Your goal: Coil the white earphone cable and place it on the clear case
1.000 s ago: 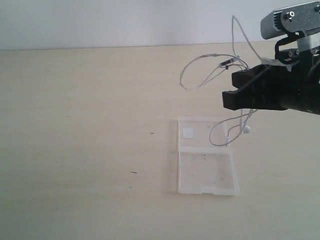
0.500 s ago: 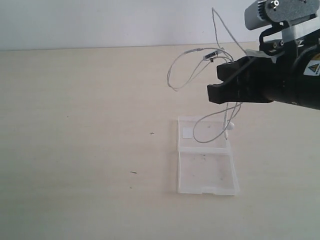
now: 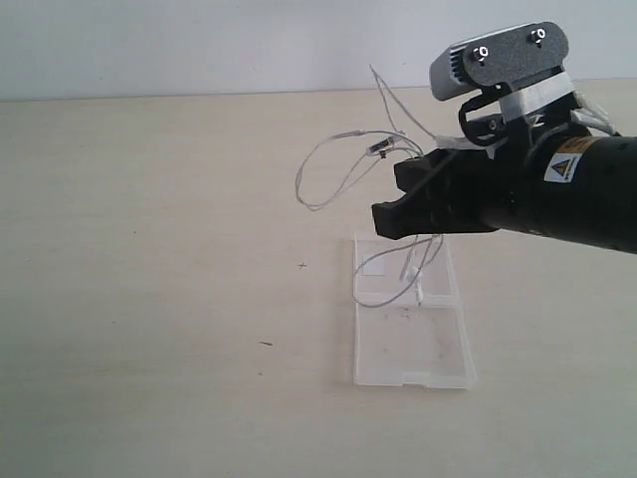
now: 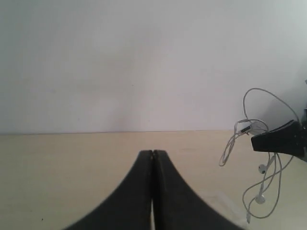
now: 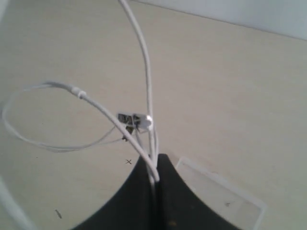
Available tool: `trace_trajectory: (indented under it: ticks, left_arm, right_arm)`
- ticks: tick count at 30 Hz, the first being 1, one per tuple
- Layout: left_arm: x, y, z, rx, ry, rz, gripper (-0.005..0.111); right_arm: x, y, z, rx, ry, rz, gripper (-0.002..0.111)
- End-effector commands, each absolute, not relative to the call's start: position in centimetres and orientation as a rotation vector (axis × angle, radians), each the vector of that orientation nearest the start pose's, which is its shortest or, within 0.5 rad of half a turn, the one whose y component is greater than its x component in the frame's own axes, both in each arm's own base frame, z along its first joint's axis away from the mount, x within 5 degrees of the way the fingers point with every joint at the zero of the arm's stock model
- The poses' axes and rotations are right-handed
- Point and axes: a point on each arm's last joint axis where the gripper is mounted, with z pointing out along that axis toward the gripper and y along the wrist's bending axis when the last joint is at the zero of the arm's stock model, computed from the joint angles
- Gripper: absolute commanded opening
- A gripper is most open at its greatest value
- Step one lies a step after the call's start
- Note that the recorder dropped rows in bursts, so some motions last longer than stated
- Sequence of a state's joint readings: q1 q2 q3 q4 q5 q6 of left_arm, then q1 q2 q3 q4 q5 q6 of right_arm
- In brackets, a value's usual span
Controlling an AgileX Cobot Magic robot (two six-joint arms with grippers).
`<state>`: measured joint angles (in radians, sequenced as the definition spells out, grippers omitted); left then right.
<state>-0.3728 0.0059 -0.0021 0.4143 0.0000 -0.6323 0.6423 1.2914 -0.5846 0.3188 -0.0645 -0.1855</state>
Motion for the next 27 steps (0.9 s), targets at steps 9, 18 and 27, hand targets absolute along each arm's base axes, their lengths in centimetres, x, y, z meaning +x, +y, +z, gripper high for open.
trace_trajectory:
  ticks: [9, 18, 27]
  left_arm:
    - [5.4, -1.4, 21.8, 0.016, 1.438, -0.367, 0.0]
    - [5.4, -1.4, 21.8, 0.013, 1.437, -0.37, 0.0]
    - [5.4, -1.4, 21.8, 0.006, 1.441, -0.374, 0.0]
  right_arm:
    - [19.1, 13.4, 18.2, -0.361, 2.136, 0.39, 0.0]
    - [19.4, 13.5, 15.9, -0.361, 2.214, 0.352, 0.0]
    - [20.2, 13.8, 13.4, -0.332, 2.282, 0.296, 0.0]
